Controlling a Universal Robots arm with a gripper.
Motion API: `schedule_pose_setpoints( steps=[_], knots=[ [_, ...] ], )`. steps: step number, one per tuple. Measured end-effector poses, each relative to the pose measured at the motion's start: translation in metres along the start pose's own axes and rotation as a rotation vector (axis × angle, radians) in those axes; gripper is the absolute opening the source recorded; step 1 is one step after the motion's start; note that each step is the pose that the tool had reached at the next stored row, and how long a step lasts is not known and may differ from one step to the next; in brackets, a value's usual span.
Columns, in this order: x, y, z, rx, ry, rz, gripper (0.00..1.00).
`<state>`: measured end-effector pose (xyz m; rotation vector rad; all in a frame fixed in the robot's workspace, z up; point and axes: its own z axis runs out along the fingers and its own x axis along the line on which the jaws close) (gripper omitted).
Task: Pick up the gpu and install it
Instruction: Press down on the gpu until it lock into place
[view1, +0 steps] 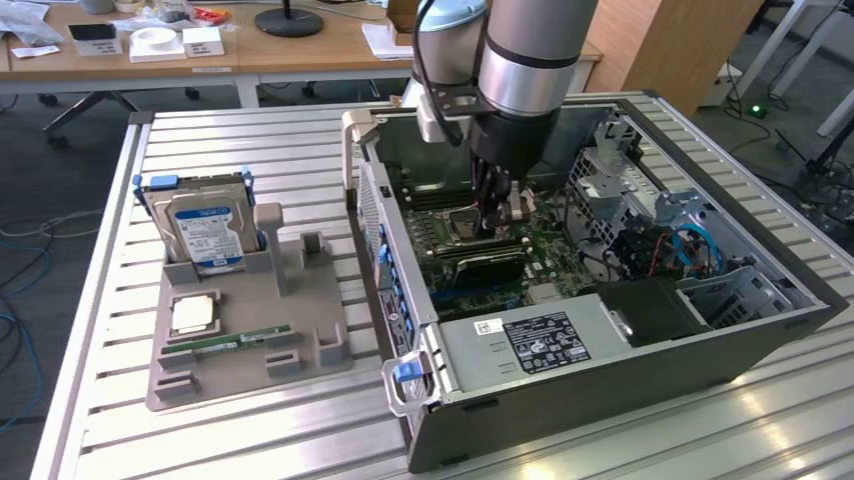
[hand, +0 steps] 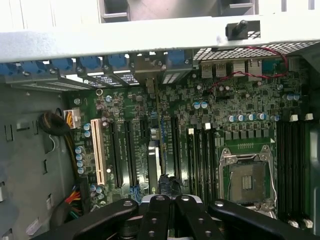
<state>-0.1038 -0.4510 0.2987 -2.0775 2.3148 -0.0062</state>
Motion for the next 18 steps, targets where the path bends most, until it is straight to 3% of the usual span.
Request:
schedule_pose_setpoints(
  steps=[11,14,18],
  knots=[
    [0.0003,0.0020,0.0041,0.0003,0.0036,0.006,0.11],
    [0.0003,0.0018,0.0042,-0.0091,0.0051,0.007,0.11],
    [0.0002,0.0017,0.0042,-0.0092,0.0050,0.006,0.11]
  ],
)
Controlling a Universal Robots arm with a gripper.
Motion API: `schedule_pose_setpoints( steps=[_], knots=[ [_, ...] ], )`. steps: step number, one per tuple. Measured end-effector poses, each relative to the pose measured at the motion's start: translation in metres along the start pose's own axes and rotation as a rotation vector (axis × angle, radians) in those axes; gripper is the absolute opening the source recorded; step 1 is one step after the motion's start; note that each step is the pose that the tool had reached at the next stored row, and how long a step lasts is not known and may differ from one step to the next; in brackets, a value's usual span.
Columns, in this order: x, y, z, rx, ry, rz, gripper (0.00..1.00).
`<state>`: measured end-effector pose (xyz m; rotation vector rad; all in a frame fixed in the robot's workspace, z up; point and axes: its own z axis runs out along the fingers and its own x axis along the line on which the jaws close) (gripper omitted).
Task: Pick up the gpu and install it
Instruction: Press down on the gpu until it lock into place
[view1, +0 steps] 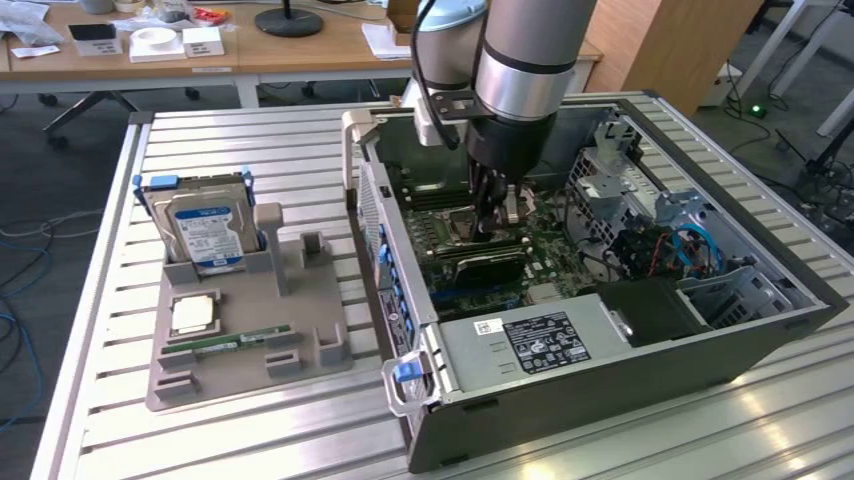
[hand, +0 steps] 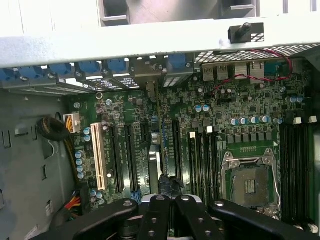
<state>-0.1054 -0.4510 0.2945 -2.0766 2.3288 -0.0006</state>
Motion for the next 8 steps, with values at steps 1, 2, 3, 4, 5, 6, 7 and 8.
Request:
schedule_pose_setpoints(
  steps=[1,2,3,4,5,6,7,8],
  knots=[
    [0.000,0.0000,0.0001,0.0000,0.0001,0.000,0.11],
    [0.000,0.0000,0.0011,0.0001,-0.0003,0.000,0.11],
    [0.000,0.0000,0.0025,0.0000,-0.0001,0.000,0.11],
    [0.000,0.0001,0.0043,0.0000,0.0000,0.000,0.11],
    [0.000,0.0001,0.0061,0.0000,-0.0001,0.000,0.11],
    [0.000,0.0001,0.0080,0.0000,0.0000,0.000,0.11],
    [0.000,0.0001,0.0099,0.0000,-0.0001,0.000,0.11],
    [0.000,0.0002,0.0117,0.0000,-0.0001,0.000,0.11]
  ],
)
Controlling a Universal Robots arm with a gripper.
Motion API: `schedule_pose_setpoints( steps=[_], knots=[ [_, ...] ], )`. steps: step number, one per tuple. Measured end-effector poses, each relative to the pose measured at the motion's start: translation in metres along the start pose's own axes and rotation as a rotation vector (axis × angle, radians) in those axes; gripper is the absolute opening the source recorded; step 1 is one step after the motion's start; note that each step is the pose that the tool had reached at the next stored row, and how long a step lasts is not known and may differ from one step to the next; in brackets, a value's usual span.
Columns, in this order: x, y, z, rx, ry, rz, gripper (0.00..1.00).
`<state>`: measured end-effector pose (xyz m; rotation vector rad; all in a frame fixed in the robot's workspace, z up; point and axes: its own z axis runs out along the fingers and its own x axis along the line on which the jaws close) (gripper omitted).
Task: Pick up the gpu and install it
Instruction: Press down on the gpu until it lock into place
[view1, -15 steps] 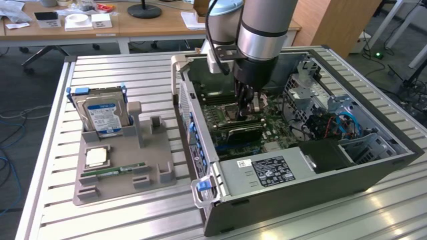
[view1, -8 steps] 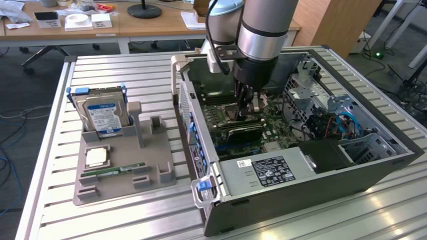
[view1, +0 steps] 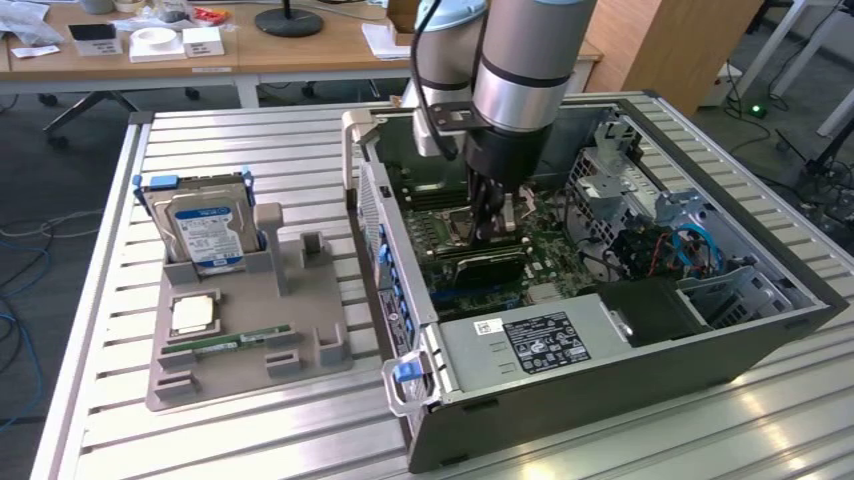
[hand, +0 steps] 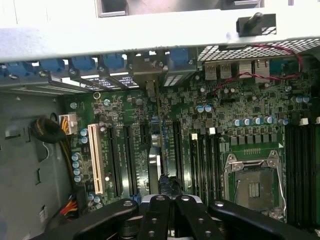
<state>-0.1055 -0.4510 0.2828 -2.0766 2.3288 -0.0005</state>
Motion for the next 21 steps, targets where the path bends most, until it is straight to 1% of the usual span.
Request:
schedule_pose_setpoints(
  steps=[5,10,14,21],
  knots=[
    [0.000,0.0001,0.0076,0.0000,0.0001,0.000,0.11],
    [0.000,0.0001,0.0085,0.0001,-0.0001,0.000,0.11],
    [0.000,0.0002,0.0119,0.0000,-0.0001,0.000,0.11],
    [0.000,0.0003,0.0131,-0.0002,-0.0005,0.000,0.11]
  ],
)
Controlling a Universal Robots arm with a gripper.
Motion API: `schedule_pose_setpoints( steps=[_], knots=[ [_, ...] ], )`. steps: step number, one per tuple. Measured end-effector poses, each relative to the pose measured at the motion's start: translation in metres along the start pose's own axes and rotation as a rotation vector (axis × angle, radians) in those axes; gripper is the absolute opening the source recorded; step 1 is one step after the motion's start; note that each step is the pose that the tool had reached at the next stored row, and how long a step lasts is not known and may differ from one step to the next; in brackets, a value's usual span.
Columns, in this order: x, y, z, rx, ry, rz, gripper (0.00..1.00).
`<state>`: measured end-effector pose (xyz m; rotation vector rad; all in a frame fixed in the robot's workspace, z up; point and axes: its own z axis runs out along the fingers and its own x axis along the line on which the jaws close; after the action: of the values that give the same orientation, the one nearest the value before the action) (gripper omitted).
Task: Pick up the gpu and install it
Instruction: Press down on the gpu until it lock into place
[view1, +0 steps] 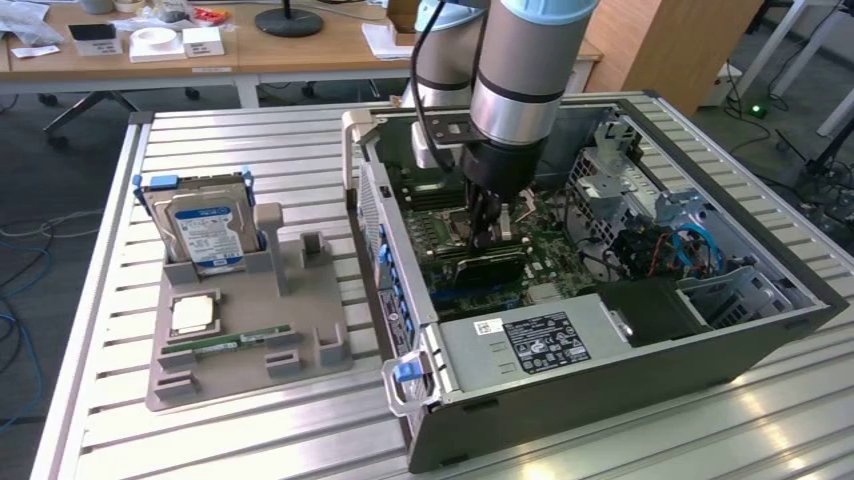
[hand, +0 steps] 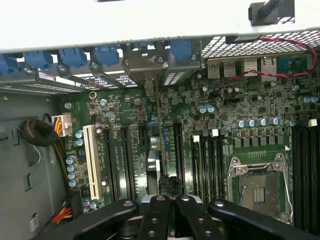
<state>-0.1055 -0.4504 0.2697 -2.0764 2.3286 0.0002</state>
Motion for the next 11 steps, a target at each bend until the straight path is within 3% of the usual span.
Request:
schedule_pose_setpoints(
  steps=[11],
  knots=[
    [0.0000,0.0000,0.0038,0.0001,0.0001,0.000,0.11]
  ],
)
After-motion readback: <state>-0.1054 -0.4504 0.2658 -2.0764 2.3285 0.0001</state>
